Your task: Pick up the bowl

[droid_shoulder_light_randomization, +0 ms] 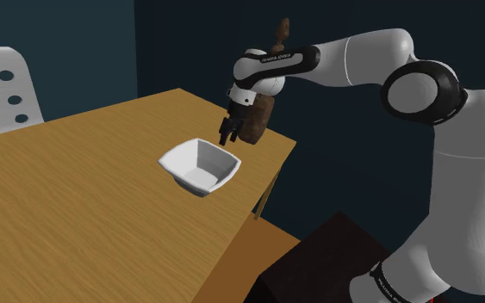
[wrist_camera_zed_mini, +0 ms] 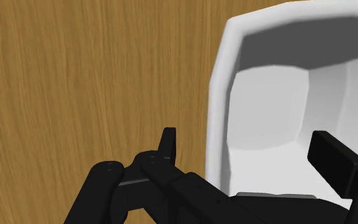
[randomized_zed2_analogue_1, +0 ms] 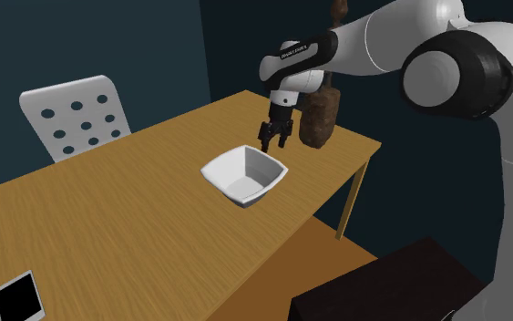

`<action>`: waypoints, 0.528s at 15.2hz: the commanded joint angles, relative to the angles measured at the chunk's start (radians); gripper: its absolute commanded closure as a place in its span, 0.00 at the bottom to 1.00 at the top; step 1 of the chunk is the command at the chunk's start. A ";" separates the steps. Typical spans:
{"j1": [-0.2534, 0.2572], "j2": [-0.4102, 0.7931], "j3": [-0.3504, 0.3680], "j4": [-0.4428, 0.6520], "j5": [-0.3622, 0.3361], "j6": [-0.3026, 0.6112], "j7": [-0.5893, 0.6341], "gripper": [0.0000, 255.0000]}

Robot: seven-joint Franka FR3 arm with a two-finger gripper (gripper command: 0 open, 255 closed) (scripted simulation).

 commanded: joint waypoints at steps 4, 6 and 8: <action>-0.001 0.041 0.004 -0.003 0.008 0.041 -0.015 0.00; -0.001 0.058 0.005 -0.012 0.011 0.066 -0.022 0.00; -0.001 0.058 0.005 -0.012 0.011 0.066 -0.022 0.00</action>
